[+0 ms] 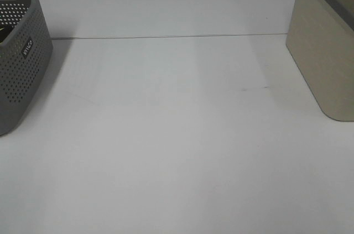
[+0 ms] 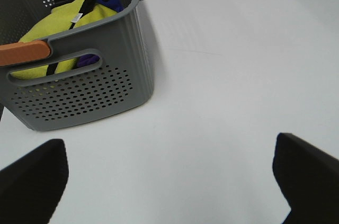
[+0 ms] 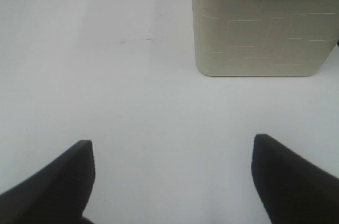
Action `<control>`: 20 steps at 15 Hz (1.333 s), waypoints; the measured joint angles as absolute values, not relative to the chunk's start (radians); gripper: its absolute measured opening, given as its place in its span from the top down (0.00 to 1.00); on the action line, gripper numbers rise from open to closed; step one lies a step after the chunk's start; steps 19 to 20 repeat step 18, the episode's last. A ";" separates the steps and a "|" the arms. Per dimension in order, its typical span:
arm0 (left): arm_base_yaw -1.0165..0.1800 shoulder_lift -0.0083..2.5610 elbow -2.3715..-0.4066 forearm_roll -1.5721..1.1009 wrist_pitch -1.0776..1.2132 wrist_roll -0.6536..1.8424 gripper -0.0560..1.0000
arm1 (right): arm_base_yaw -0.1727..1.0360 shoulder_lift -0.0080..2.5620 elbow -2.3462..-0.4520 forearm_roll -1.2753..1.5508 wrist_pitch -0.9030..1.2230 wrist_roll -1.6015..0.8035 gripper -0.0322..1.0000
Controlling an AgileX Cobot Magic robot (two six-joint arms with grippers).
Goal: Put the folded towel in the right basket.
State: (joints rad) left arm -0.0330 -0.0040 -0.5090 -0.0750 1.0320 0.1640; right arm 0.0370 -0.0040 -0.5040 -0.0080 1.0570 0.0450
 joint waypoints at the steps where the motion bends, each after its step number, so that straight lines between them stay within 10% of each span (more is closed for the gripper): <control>1: -0.033 -0.004 -0.509 -0.075 1.032 0.164 0.01 | 0.037 -0.004 -0.504 -0.008 1.057 0.045 0.24; 20: -0.033 -0.004 -0.509 -0.075 1.032 0.164 0.01 | 0.037 -0.004 -0.504 -0.008 1.059 0.045 0.24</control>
